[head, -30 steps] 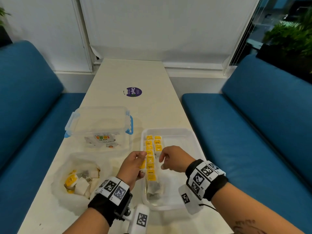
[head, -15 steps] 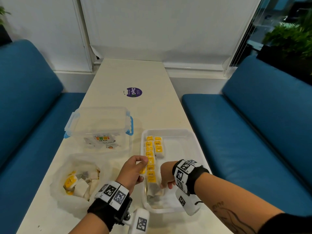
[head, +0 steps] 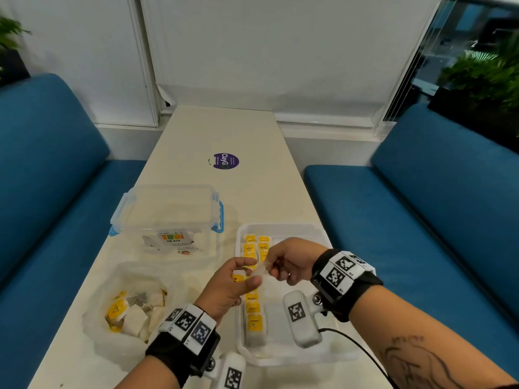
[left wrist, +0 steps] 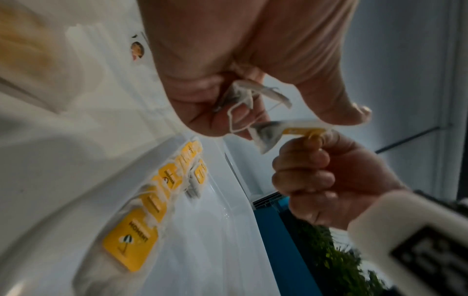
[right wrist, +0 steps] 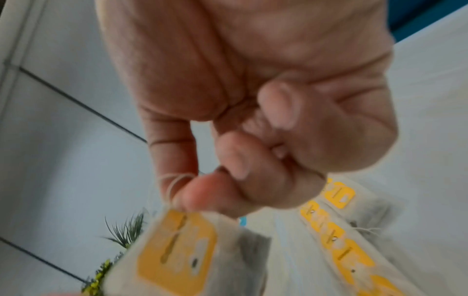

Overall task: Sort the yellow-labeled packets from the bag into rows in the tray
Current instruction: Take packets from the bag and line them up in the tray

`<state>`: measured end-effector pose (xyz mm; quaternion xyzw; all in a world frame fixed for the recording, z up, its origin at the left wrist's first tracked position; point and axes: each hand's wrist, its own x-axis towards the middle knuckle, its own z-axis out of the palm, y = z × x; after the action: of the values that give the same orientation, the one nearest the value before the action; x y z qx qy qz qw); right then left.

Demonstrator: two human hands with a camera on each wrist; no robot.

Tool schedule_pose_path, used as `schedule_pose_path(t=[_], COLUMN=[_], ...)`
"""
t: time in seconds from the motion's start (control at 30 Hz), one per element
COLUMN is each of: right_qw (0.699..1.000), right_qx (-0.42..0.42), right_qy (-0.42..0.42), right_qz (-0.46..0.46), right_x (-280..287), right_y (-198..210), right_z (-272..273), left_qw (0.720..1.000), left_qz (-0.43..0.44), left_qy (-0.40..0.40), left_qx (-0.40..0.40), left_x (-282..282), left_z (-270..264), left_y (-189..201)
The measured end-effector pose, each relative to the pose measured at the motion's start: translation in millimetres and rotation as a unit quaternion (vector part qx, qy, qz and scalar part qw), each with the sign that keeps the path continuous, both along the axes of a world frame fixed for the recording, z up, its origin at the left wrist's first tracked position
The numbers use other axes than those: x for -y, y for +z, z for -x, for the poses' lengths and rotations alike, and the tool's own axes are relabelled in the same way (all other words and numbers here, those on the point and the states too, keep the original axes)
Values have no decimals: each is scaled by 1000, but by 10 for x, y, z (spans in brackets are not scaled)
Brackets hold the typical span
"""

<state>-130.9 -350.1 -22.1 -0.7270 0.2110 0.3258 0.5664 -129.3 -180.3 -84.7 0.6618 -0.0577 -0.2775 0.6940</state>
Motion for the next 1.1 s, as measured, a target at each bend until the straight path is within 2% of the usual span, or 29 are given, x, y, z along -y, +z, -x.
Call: schedule_pose_path(t=[0.07,0.13,0.23,0.3,0.4,0.5,0.6,0.8,1.0,1.1], right_qw=[998,996,995,989,982,963,908,922,916,906], right_qx=[1,2,66,144,179,219,249,186,43,12], right_qy=[-41,-60,-67,-40,42,36,37,51,229,278], right_qz=[-36,-59,-23,17,42,156,334,336,328,320], right_x=[33,41,43,63,80,98,188,295,222,175], right_y=[46,69,59,48,19,-37,-89,-161,-339,-410], right_z=[-6,9,56,101,174,150,58,-61,-195,-284], left_qw=[999,997,998,1000,1000,999,998,993,989,988], left_qz=[-6,-6,-10,-13,-16,-44,-35,-18,-11,-6], left_qy=[-9,17,26,18,-1,-14,38,84,94,92], left_qx=[51,77,57,22,1,-2,-28,-80,-115,-125], left_x=[64,124,162,174,206,236,199,127,125,115], left_z=[4,-6,-40,-65,-91,-90,-96,-128,-163,-178], left_y=[19,16,-12,-28,-55,-82,-100,-94,-90,-91])
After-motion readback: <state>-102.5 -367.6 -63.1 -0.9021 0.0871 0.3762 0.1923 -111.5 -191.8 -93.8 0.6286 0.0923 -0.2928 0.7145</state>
